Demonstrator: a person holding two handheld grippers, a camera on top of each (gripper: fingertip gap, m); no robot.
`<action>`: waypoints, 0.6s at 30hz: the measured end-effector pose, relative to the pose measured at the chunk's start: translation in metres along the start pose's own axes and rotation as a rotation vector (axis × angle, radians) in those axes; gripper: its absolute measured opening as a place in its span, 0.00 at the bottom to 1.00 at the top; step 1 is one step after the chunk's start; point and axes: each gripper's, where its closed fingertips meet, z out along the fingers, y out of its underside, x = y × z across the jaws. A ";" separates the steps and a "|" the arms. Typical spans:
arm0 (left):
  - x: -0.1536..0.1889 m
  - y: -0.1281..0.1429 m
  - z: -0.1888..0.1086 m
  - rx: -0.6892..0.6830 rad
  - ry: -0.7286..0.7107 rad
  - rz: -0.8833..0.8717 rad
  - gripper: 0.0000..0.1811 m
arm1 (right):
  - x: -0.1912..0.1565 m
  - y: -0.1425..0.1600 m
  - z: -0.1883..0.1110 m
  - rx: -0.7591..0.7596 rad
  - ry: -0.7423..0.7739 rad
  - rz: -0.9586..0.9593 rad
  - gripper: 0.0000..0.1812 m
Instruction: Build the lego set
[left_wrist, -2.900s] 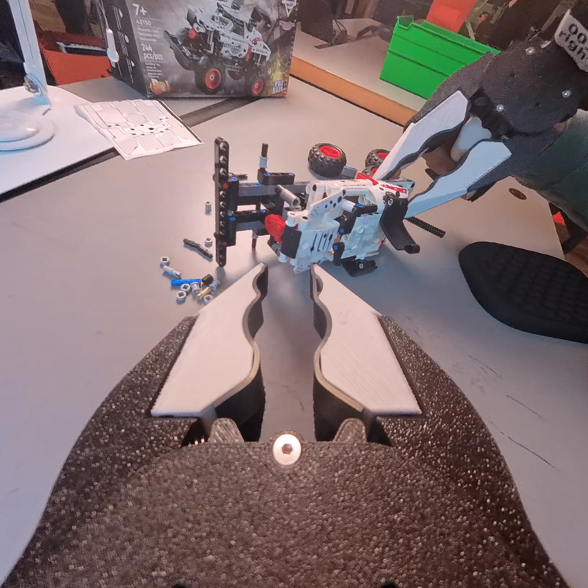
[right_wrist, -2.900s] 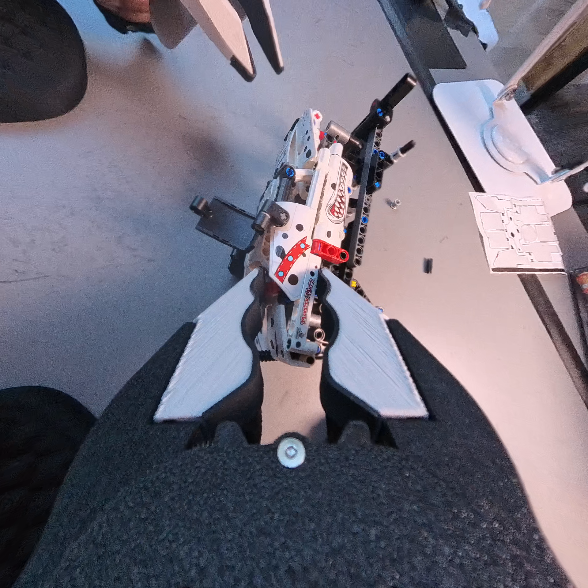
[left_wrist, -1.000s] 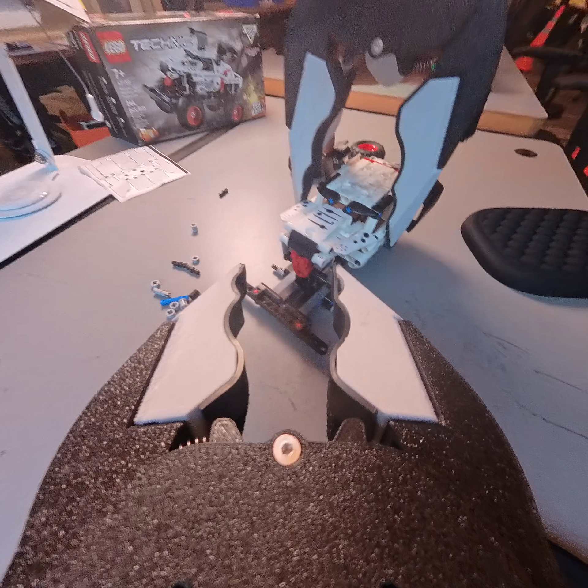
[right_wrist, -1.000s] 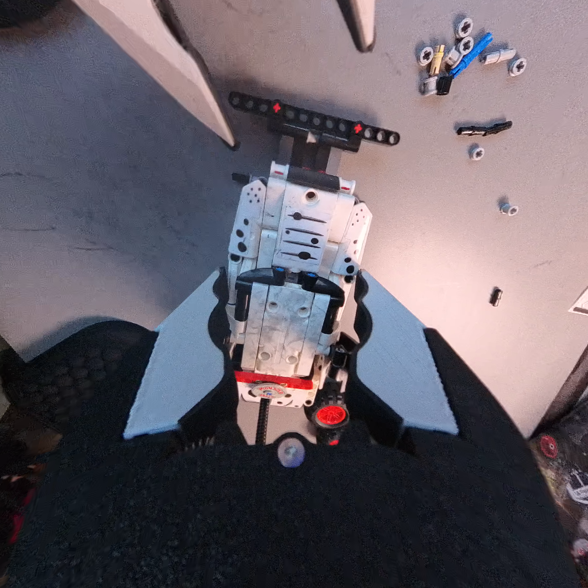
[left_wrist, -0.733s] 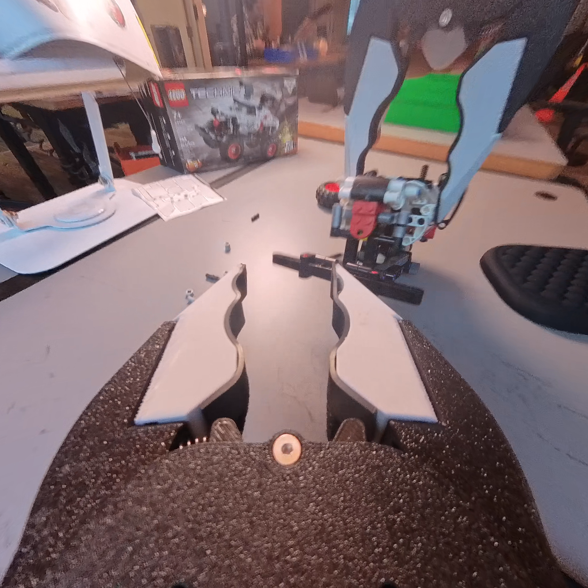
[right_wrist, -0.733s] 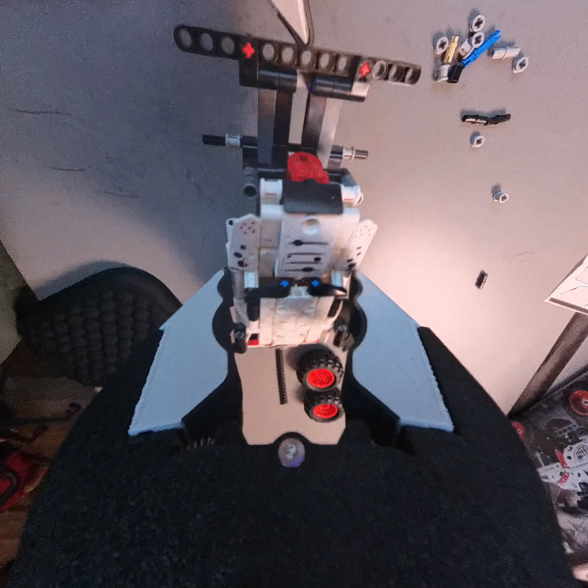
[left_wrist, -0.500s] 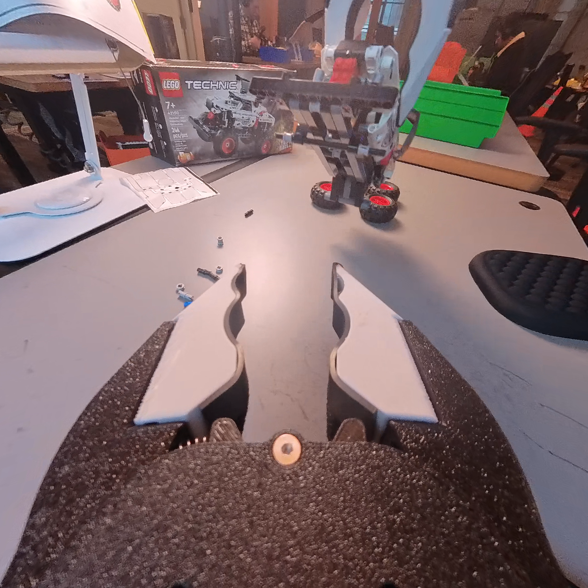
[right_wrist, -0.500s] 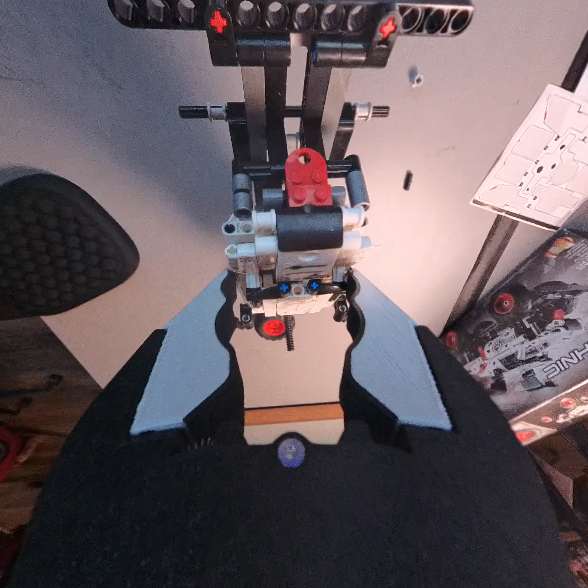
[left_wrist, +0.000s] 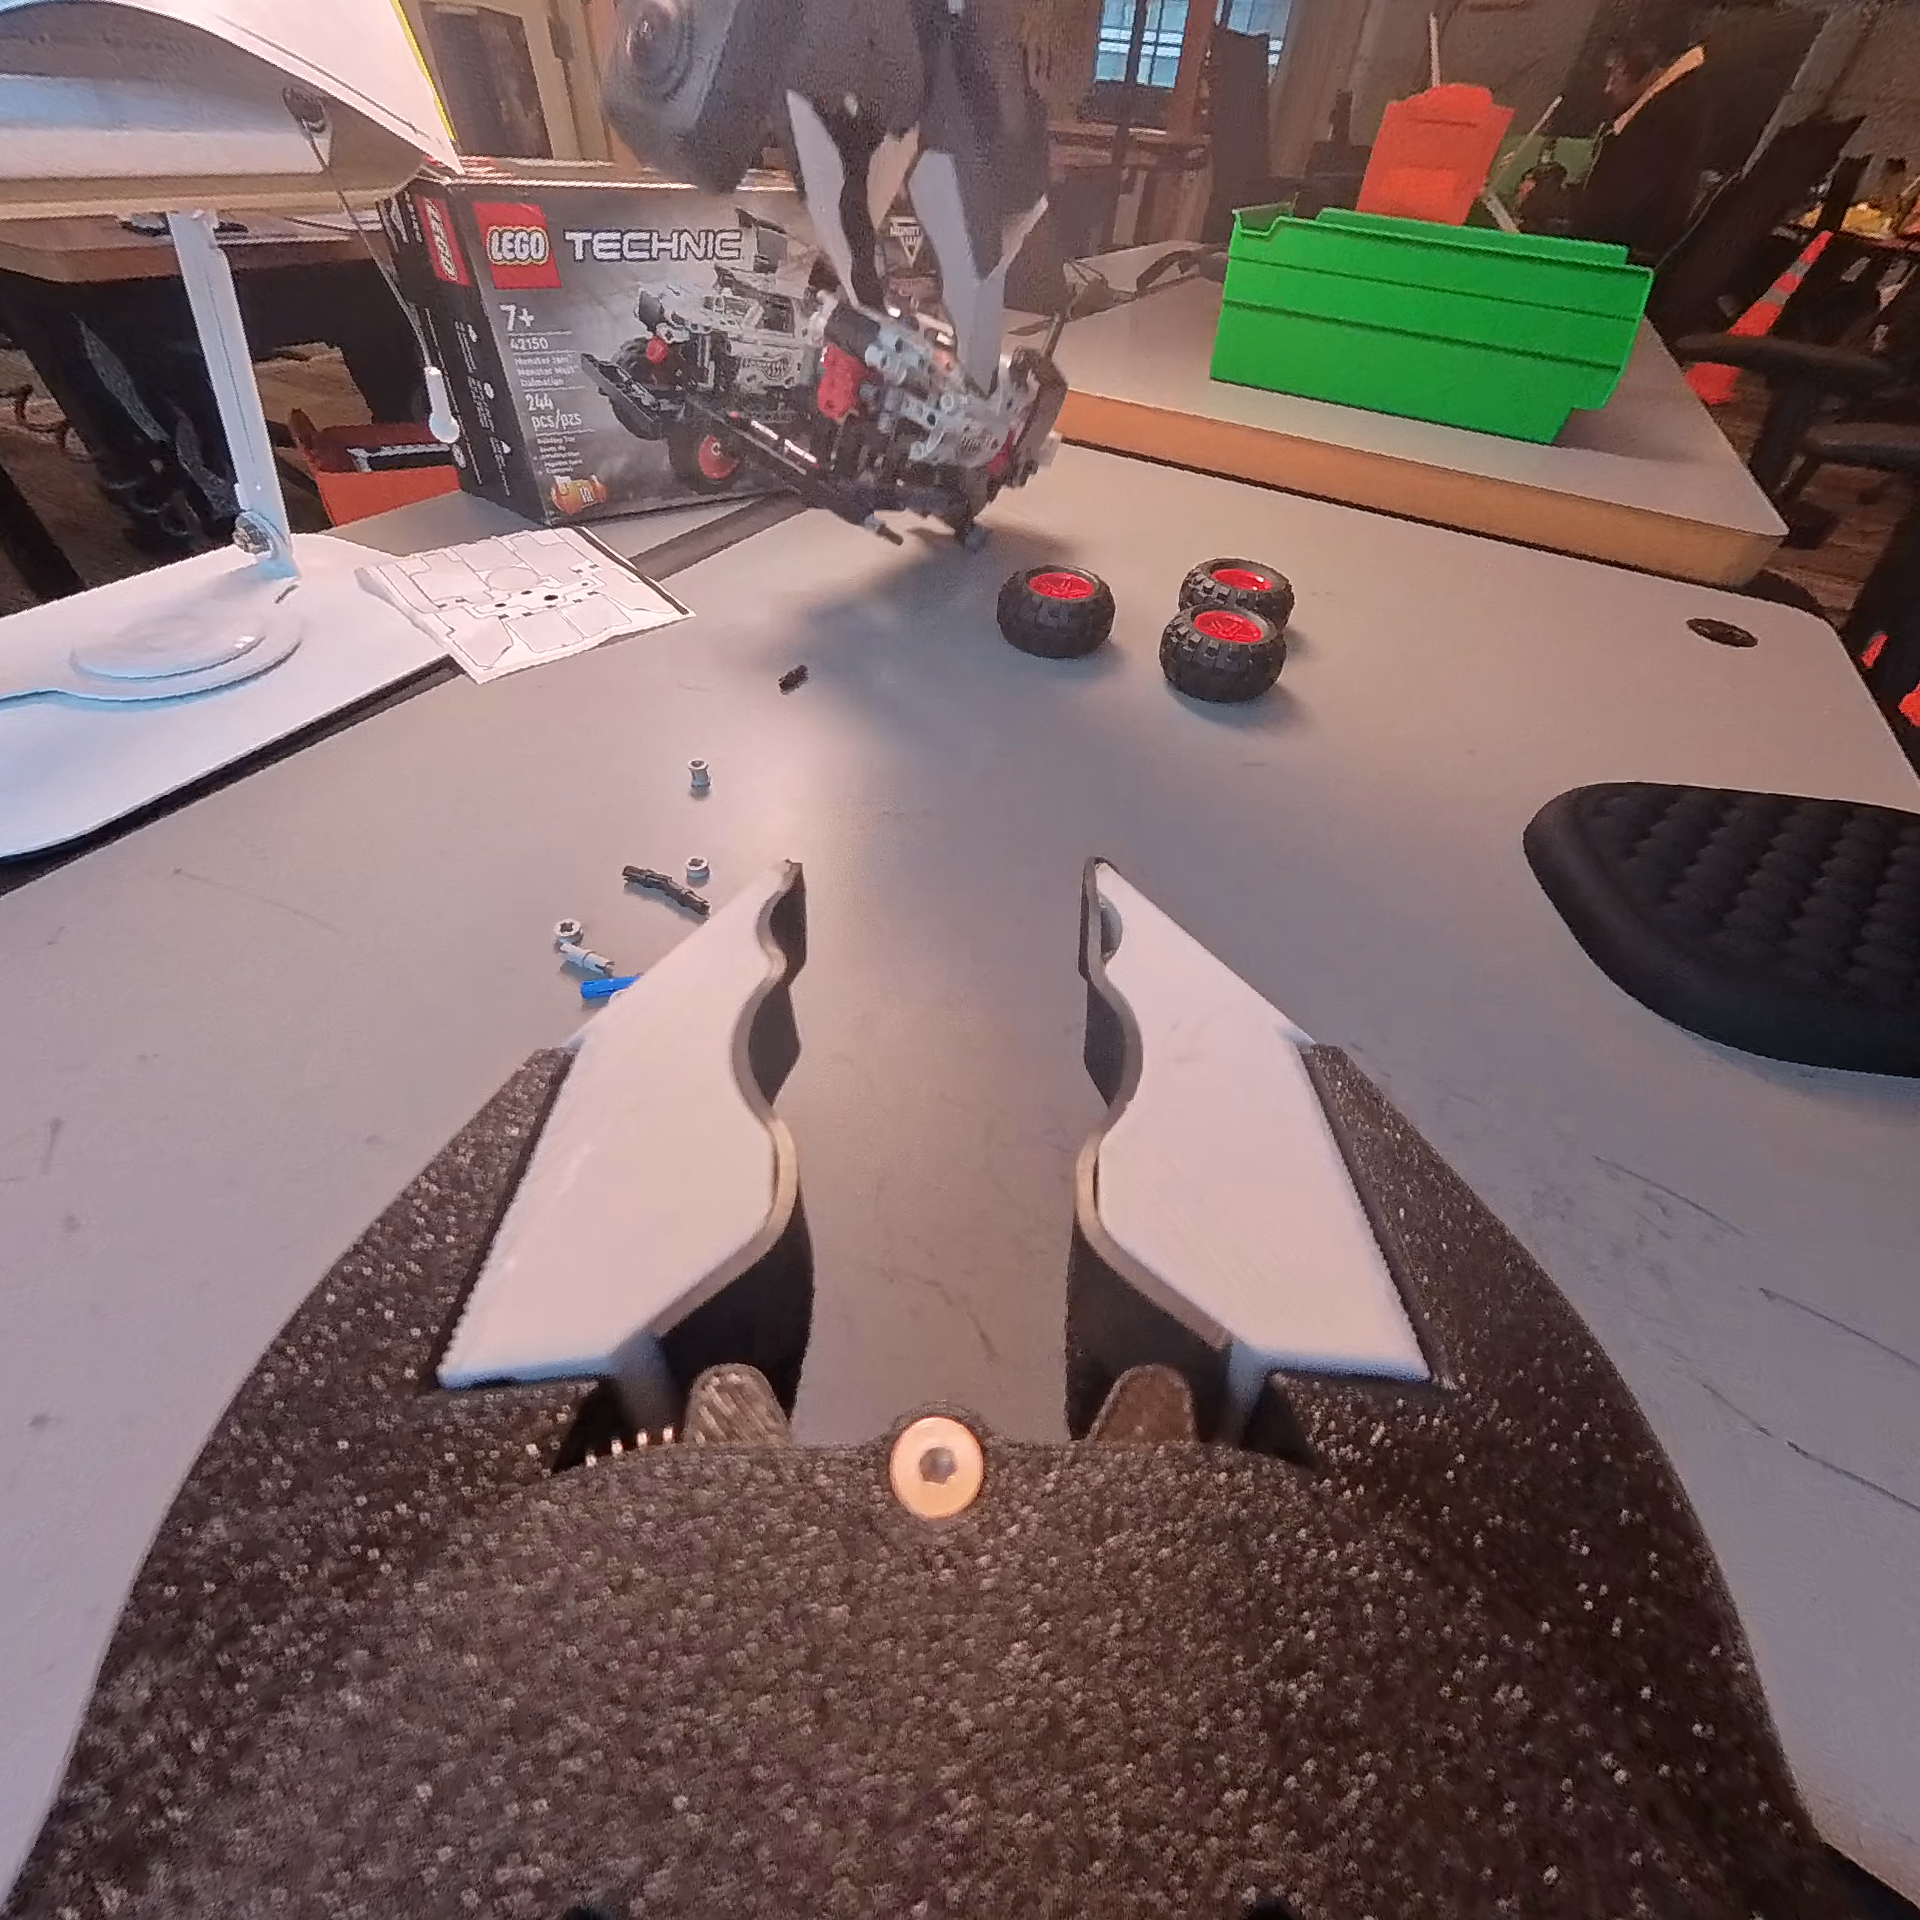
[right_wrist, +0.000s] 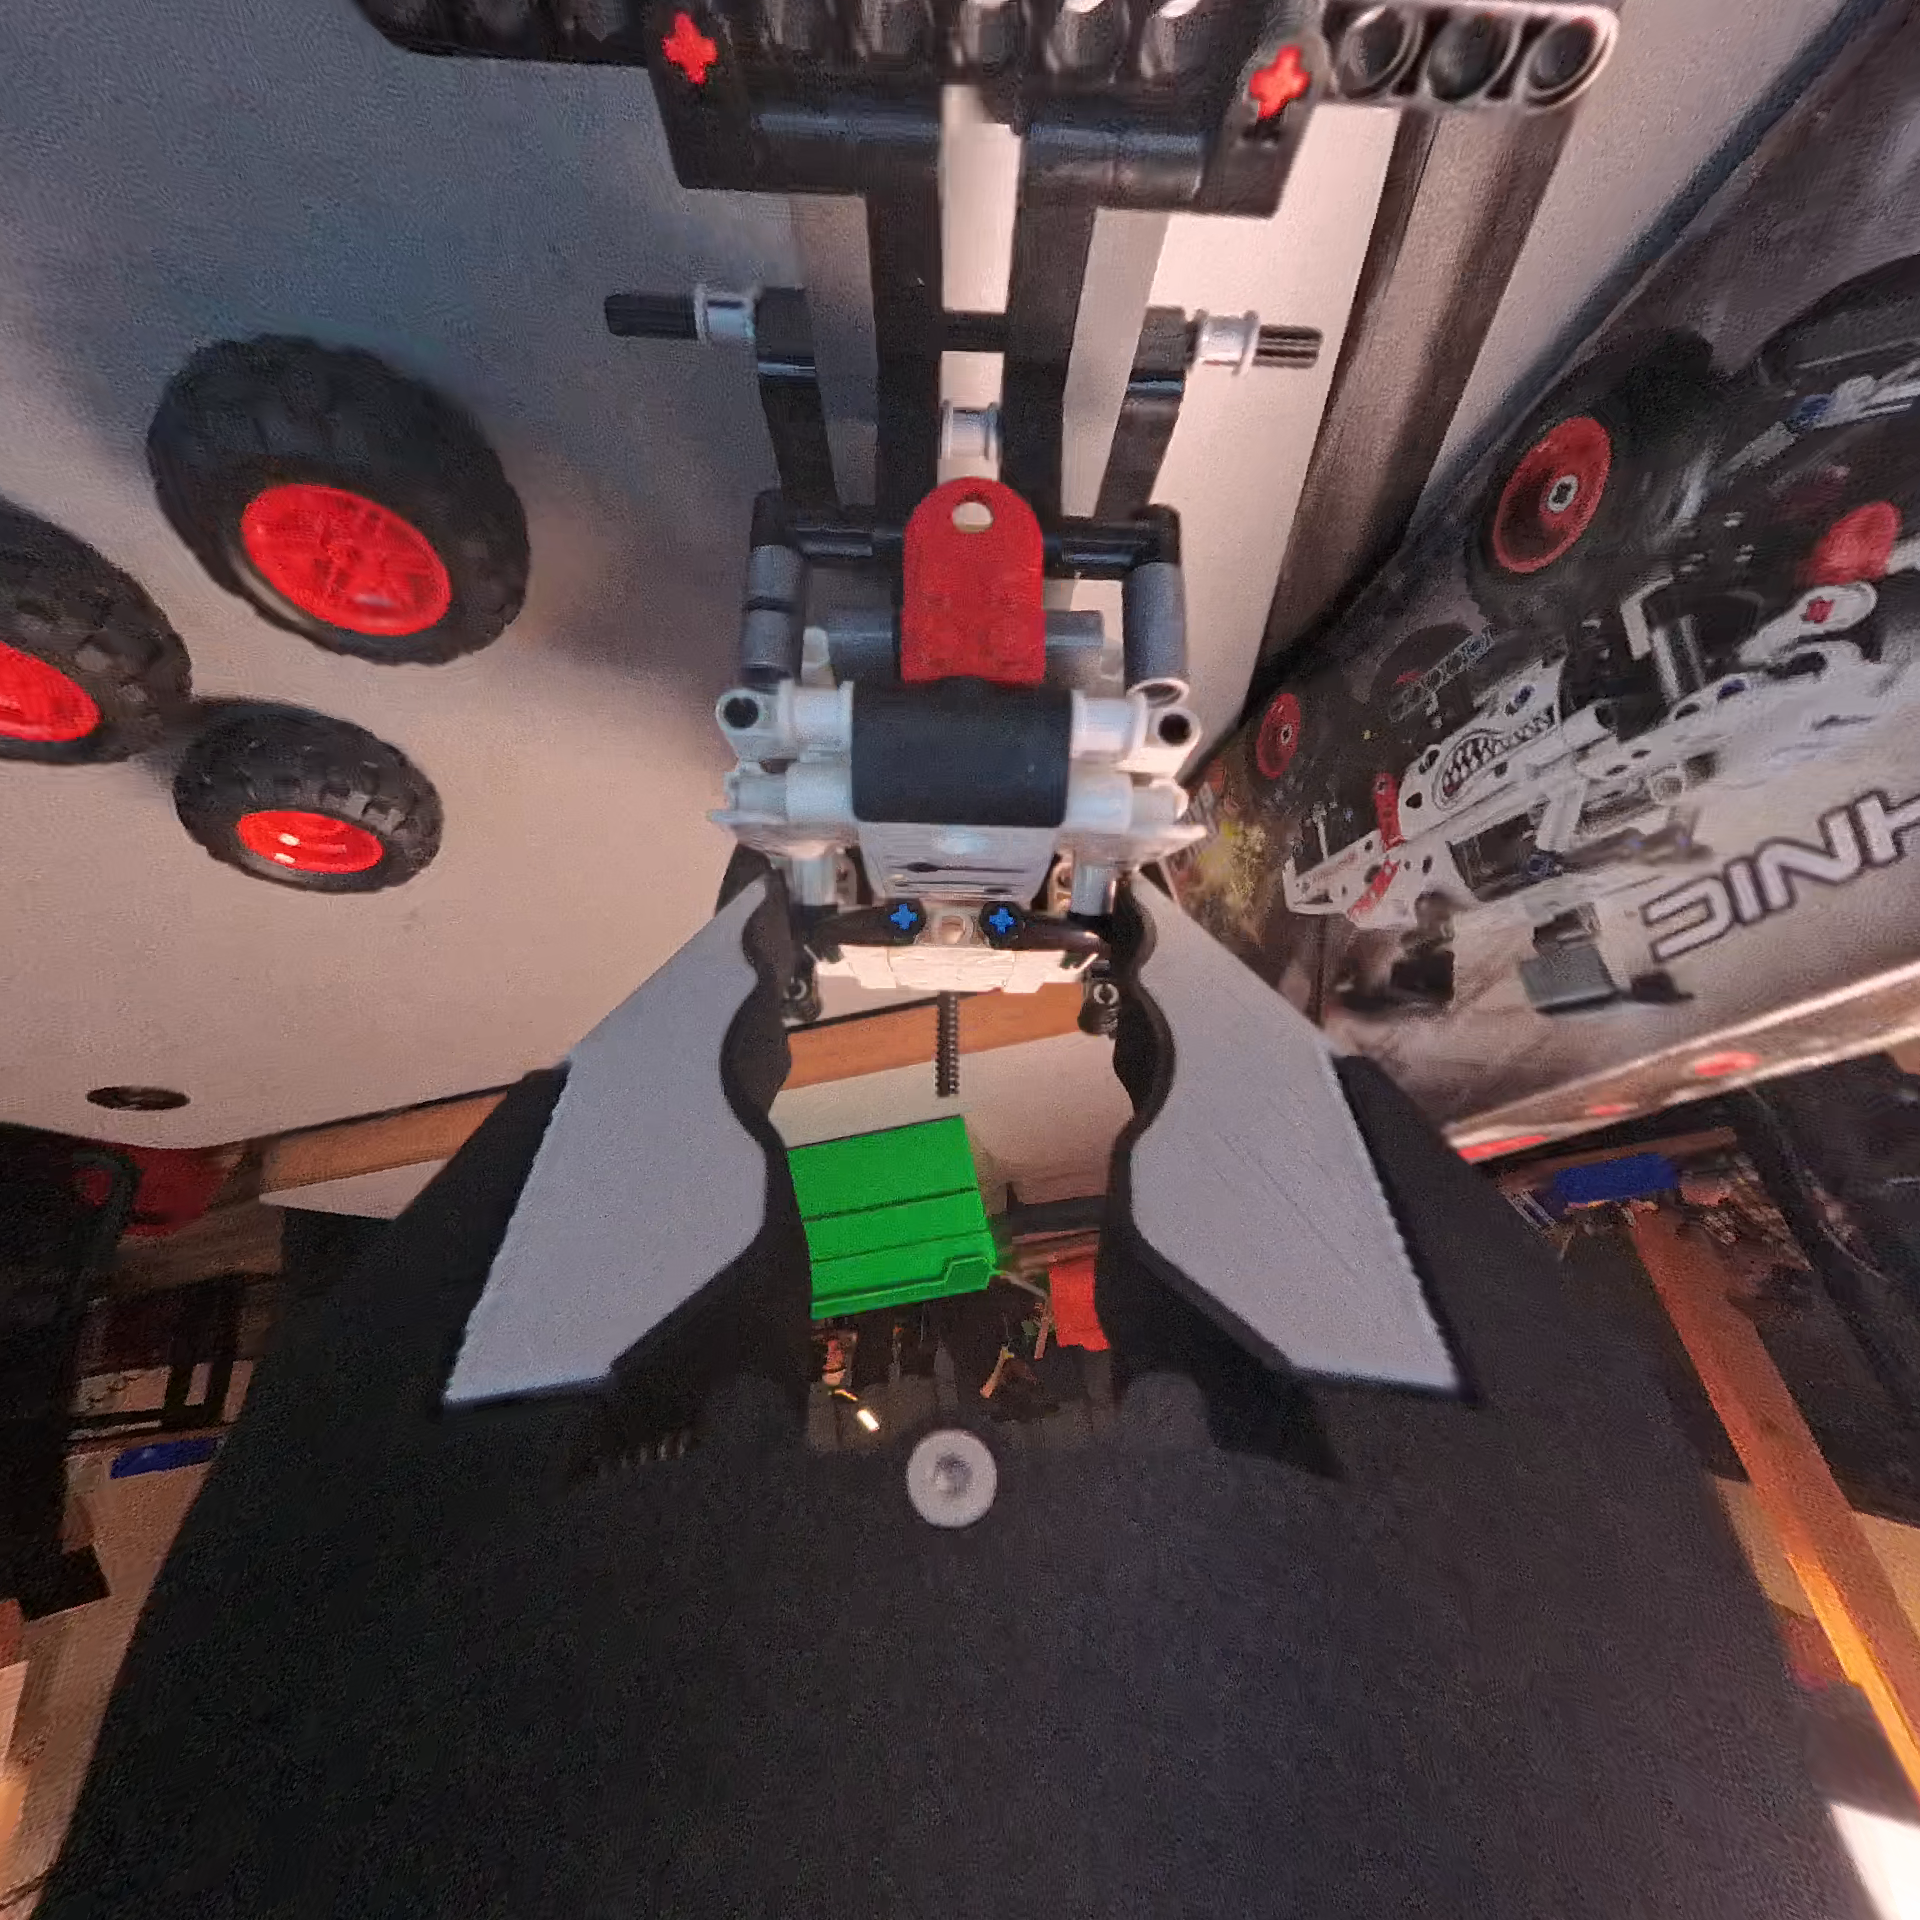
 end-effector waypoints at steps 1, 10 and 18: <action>0.000 0.000 0.000 0.000 0.001 -0.002 0.28 | 0.005 -0.005 0.007 -0.008 0.004 -0.007 0.33; 0.001 0.001 0.001 -0.006 0.001 0.012 0.28 | 0.043 -0.030 -0.018 0.248 0.194 0.105 0.42; -0.006 -0.002 -0.002 -0.002 -0.066 0.039 0.32 | -0.047 -0.030 -0.090 0.941 0.296 0.315 0.36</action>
